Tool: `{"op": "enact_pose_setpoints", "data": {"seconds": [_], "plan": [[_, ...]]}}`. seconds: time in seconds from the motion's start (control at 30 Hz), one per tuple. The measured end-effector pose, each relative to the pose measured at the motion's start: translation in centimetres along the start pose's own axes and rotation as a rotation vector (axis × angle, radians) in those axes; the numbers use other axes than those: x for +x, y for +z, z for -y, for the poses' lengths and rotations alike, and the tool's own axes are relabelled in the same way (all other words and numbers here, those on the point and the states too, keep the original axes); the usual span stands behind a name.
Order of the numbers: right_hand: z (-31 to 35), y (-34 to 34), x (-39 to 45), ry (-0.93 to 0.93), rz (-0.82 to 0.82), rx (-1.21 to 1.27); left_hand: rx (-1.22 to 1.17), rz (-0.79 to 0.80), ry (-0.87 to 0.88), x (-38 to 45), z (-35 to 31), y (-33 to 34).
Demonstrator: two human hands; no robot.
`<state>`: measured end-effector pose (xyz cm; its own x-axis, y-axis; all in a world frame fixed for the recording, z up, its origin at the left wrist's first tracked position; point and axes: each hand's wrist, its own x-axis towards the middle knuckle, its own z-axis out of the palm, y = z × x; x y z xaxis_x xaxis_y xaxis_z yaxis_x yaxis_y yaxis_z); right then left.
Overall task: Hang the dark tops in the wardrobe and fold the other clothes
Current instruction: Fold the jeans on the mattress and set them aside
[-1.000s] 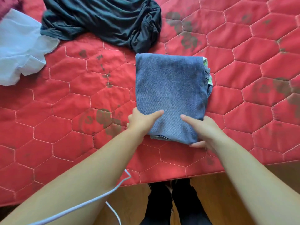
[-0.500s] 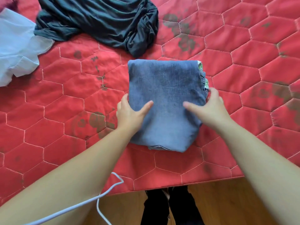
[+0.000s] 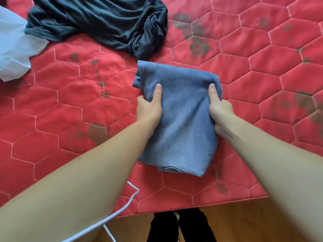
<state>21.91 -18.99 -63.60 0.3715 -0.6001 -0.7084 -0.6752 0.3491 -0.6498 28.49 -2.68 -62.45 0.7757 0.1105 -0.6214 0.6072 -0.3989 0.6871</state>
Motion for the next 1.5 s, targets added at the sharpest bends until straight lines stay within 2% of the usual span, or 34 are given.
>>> {"op": "enact_pose_setpoints", "data": {"seconds": [0.13, 0.23, 0.37, 0.5, 0.73, 0.9, 1.03, 1.07, 1.2, 1.37, 1.5], "plan": [[1.8, -0.7, -1.4, -0.021, 0.102, 0.078, -0.098, 0.125, -0.14, -1.1, -1.0, -1.1], [5.8, -0.7, -3.6, -0.085, 0.171, 0.09, -0.221, 0.234, -0.173, -2.1, -3.9, -3.3], [13.7, -0.2, -9.0, -0.168, 0.234, 0.125, -0.409, 0.317, -0.095, -5.0, -11.0, -8.0], [24.2, 0.2, -16.8, -0.278, 0.324, 0.144, -0.488, 0.354, 0.039, -9.1, -21.2, -15.1], [42.3, -1.0, -35.4, -0.479, 0.448, 0.154, -0.503, 0.232, 0.311, -21.7, -38.7, -29.8], [49.6, -1.6, -47.8, -0.582, 0.595, 0.205, -0.583, -0.032, 0.475, -31.7, -45.9, -38.8], [52.2, -1.5, -54.7, -0.644, 0.756, 0.197, -0.644, -0.346, 0.566, -37.6, -46.8, -43.7], [52.4, -1.6, -55.7, -0.65, 0.793, 0.188, -0.656, -0.385, 0.574, -38.9, -46.6, -44.4], [51.6, -2.4, -57.7, -0.65, 0.953, 0.113, -0.658, -0.395, 0.622, -42.7, -44.9, -45.3], [50.2, -4.1, -58.1, -0.623, 1.071, 0.034, -0.725, -0.449, 0.529, -46.9, -41.4, -42.8], [47.7, -4.0, -60.7, -0.605, 1.171, -0.085, -0.809, -0.55, 0.476, -50.8, -37.5, -43.0]]}}
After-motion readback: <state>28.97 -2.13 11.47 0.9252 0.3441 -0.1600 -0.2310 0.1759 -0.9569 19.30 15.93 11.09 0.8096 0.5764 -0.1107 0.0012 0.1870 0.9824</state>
